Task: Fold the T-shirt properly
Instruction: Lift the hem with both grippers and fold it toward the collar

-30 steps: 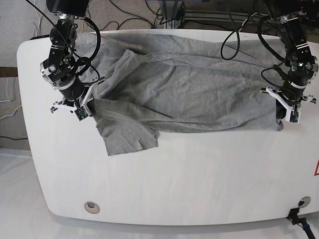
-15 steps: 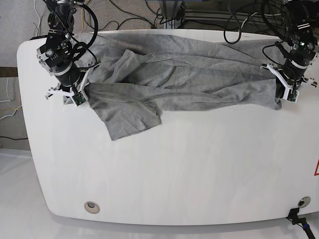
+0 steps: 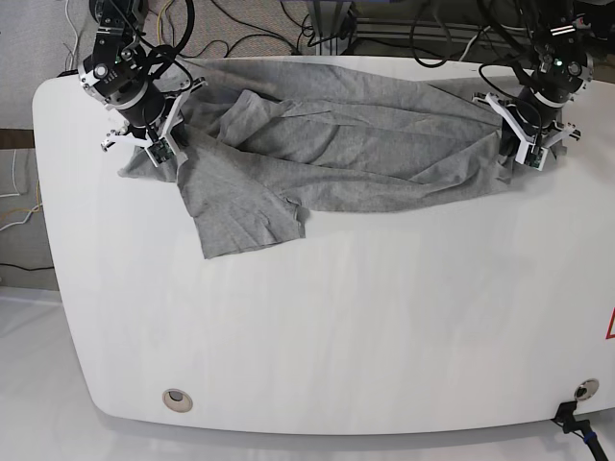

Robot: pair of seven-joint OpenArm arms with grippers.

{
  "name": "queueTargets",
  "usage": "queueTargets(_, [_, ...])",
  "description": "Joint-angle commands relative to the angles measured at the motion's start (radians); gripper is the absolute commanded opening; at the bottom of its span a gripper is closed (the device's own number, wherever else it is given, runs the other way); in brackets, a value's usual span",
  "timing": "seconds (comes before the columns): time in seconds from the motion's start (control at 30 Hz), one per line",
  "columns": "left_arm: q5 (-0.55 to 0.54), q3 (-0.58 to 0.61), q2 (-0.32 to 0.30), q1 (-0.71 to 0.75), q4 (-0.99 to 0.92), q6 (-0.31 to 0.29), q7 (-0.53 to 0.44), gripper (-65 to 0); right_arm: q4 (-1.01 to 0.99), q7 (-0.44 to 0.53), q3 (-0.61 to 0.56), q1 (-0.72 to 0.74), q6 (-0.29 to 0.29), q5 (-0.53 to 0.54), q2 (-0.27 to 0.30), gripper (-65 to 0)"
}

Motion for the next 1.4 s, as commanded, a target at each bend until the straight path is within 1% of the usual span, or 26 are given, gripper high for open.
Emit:
queueTargets(0.0, [-0.006,-0.009,-0.016,0.015,0.047,0.006,0.008,-65.0,0.023,0.017,0.005,-0.017,-0.002,0.011,0.016,-65.0])
queueTargets(0.1, [-0.006,-0.075,-0.017,0.022,0.056,-0.003,0.017,-65.0,0.022,0.017,0.009,-0.017,-0.002,0.012,0.019,-65.0])
queueTargets(0.17, [-0.006,-0.124,-0.043,0.016,0.056,-0.04,0.031,-65.0,0.02,0.017,0.009,0.003,-0.002,0.012,0.02,-65.0])
queueTargets(0.27, [-0.008,-0.151,-0.075,-0.035,0.056,-0.046,0.065,-65.0,0.019,0.015,0.01,0.055,-0.002,0.012,0.02,-65.0])
queueTargets(0.37, [-0.008,-0.196,-0.08,-0.094,0.056,-0.049,0.089,-65.0,0.022,0.015,0.01,0.103,-0.002,0.012,0.02,-65.0])
queueTargets(0.43, [-0.009,-0.207,-0.08,-0.128,0.059,-0.054,0.134,-65.0,0.023,0.015,0.009,0.128,-0.002,0.012,0.02,-65.0])
queueTargets(0.53, [-0.006,-0.201,-0.08,-0.162,0.059,-0.109,0.17,-65.0,0.042,0.015,-0.01,0.128,-0.002,0.012,0.014,-65.0])
queueTargets(0.6, [-0.006,-0.194,-0.08,-0.166,0.059,-0.118,0.181,-65.0,0.046,0.015,-0.045,0.12,-0.002,0.012,0.013,-65.0])
queueTargets(0.67, [-0.004,-0.158,-0.079,-0.168,0.059,-0.107,0.178,-65.0,0.043,0.015,-0.05,0.125,-0.002,0.012,0.011,-65.0])
queueTargets(0.7, [-0.004,-0.142,-0.079,-0.168,0.059,-0.092,0.174,-65.0,0.043,0.015,-0.053,0.128,-0.002,0.012,0.01,-65.0])
queueTargets(0.8, [0.0,-0.09,-0.079,-0.188,0.054,-0.027,0.174,-65.0,0.039,0.015,-0.056,0.166,-0.002,0.006,0.005,-65.0])
queueTargets(0.83, [0.019,-0.064,-0.079,-0.191,0.054,0.003,0.172,-65.0,0.031,0.018,-0.056,0.183,-0.002,-0.002,-0.013,-65.0])
queueTargets(0.87, [0.042,-0.033,-0.077,-0.211,0.054,0.025,0.17,-65.0,0.023,0.023,-0.057,0.195,-0.002,-0.014,-0.019,-65.0])
queueTargets(0.9, [0.071,-0.004,-0.075,-0.236,0.053,0.043,0.161,-65.0,0.017,0.028,-0.067,0.215,-0.012,-0.034,-0.024,-65.0])
queueTargets(0.97, [0.118,0.04,-0.066,-0.252,0.047,0.069,0.132,-65.0,0.005,0.06,-0.107,0.238,-0.055,-0.071,-0.026,-65.0])
queueTargets(1.03, [0.164,0.082,-0.037,-0.265,0.037,0.094,0.074,-65.0,-0.004,0.118,-0.136,0.241,-0.123,-0.085,-0.026,-65.0])
queueTargets(1.1, [0.223,0.114,-0.008,-0.272,0.021,0.105,0.009,-65.0,-0.018,0.187,-0.156,0.238,-0.19,-0.083,-0.026,-65.0])
queueTargets(1.13, [0.253,0.125,0.009,-0.272,0.016,0.108,-0.031,-65.0,-0.024,0.229,-0.168,0.235,-0.224,-0.088,-0.026,-65.0])
queueTargets(1.2, [0.301,0.138,0.043,-0.265,0.002,0.14,-0.124,-65.0,-0.038,0.29,-0.183,0.23,-0.285,-0.085,-0.026,-65.0])
queueTargets(1.3, [0.324,0.157,0.058,-0.225,0.002,0.184,-0.262,-65.0,-0.035,0.359,-0.188,0.21,-0.334,-0.082,-0.027,-65.0])
queueTargets(1.37, [0.33,0.174,0.06,-0.2,0.005,0.212,-0.314,-65.0,-0.023,0.378,-0.186,0.194,-0.337,-0.083,-0.049,-65.0])
